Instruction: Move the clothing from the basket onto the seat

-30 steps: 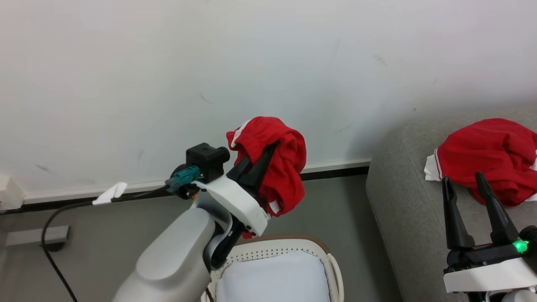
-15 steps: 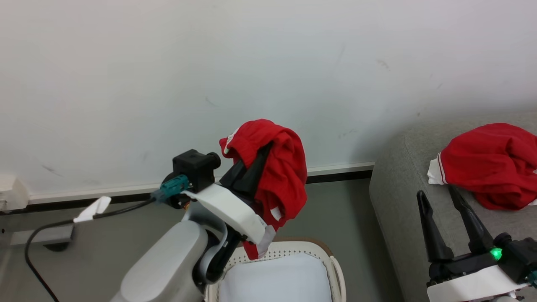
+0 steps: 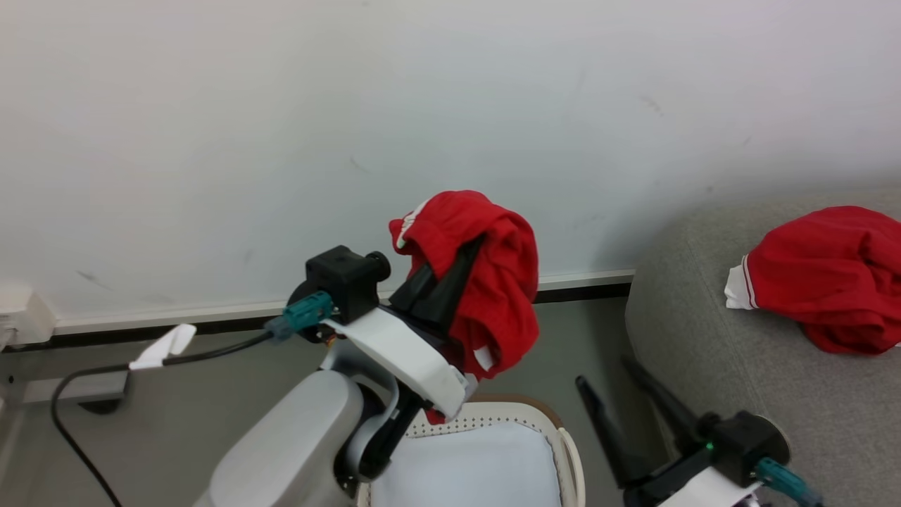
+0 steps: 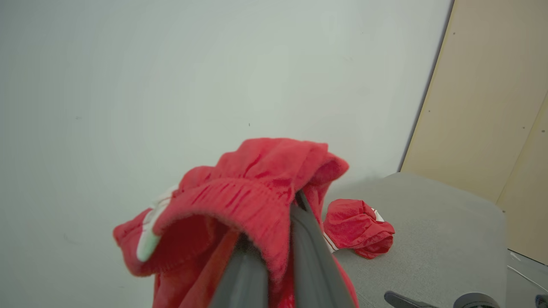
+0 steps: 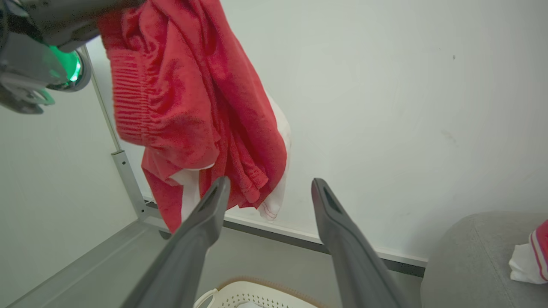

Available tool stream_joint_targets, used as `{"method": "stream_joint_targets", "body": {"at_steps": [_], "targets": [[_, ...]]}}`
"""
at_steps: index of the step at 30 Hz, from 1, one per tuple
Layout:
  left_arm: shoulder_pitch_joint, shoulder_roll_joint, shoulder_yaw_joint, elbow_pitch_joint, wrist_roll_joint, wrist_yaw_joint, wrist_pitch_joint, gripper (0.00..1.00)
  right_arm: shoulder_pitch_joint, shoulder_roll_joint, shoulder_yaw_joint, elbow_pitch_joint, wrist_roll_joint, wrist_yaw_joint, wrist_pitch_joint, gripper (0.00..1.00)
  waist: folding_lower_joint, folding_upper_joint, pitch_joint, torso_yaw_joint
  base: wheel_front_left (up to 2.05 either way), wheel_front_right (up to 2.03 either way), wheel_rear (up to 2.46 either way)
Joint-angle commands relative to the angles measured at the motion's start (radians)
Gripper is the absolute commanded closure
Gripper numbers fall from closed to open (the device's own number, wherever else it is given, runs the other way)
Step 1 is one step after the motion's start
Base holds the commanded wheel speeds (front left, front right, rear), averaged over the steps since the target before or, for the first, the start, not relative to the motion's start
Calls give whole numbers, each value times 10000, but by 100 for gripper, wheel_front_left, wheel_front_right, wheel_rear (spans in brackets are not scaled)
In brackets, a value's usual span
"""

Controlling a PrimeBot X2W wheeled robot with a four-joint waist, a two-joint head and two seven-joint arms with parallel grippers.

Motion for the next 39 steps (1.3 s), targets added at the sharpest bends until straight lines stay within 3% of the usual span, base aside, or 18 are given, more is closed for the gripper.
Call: {"method": "stream_joint_targets", "body": {"at_steps": [1,9,21,28,29,30,31,32,39], "targets": [[-16,-72,-99,-165,25,20,101,100,-342,-41,552,322,168,-22,7,0,-1,-1,-30,106,0,0,0],[85,-332,-528,-571,45,-35,337,100,-1369,125,2096,1654,943,-22,7,0,-1,-1,-124,560,0,0,0],[178,-951,-1304,-972,-252,-332,716,100,-2694,516,3750,3878,2461,-22,8,0,-1,-1,-350,1797,0,0,0],[246,-1113,-1481,-1009,-417,-369,827,100,-3142,677,3947,4289,3042,-22,8,0,-1,-1,-448,2381,0,0,0],[258,-1116,-1482,-1018,-437,-364,842,100,-3172,700,3910,4273,3047,-22,8,10,-1,-1,-450,2424,0,0,0],[266,-1112,-1479,-1031,-451,-355,843,100,-3177,710,3883,4253,3040,-22,8,54,-1,-1,-450,2459,0,0,0],[275,-1096,-1474,-1031,-468,-336,853,100,-3164,728,3876,4220,3024,-22,8,68,-1,-1,-448,2488,0,0,0],[288,-1074,-1464,-1026,-479,-317,856,100,-3138,741,3866,4168,3021,-22,8,100,-1,-1,-443,2510,0,0,0],[338,-893,-1322,-879,-526,-213,730,100,-2969,635,3863,3877,3087,-22,8,100,-1,-1,-378,2392,0,0,0]]}}
